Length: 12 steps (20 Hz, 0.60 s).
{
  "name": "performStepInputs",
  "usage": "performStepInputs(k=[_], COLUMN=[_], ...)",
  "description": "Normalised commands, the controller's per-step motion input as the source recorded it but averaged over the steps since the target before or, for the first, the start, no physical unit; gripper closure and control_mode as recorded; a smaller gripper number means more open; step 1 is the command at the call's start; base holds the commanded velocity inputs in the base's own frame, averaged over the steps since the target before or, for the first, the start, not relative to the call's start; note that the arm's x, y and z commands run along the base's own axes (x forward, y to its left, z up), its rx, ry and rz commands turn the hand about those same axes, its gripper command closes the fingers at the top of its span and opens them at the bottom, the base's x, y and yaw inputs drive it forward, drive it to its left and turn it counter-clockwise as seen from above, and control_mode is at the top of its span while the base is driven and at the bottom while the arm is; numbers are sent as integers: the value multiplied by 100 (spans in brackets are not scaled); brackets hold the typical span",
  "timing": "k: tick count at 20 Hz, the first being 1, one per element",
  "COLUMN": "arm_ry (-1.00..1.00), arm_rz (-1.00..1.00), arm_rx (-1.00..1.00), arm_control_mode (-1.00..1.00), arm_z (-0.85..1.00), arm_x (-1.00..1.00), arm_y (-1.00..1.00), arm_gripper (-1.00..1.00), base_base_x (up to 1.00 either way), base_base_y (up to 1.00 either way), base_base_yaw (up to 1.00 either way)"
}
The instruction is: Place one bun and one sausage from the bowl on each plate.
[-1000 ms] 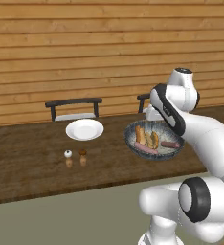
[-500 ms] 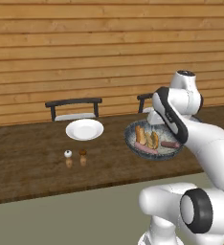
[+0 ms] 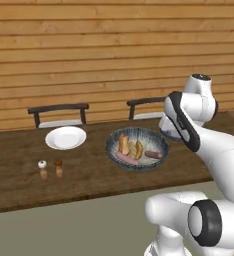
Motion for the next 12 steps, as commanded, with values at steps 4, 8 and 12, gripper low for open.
performStepInputs(k=[4, 8, 12], arm_ry=[0, 0, 0], arm_rz=[0, 0, 0], arm_rx=[0, 0, 0], arm_control_mode=[100, 100, 100], arm_z=[0, 0, 0], arm_x=[0, 0, 0], arm_y=[0, 0, 0], arm_gripper=[-100, -100, -100], base_base_x=[54, 8, 35], base_base_y=[-5, 15, 46], base_base_yaw=[2, -1, 0])
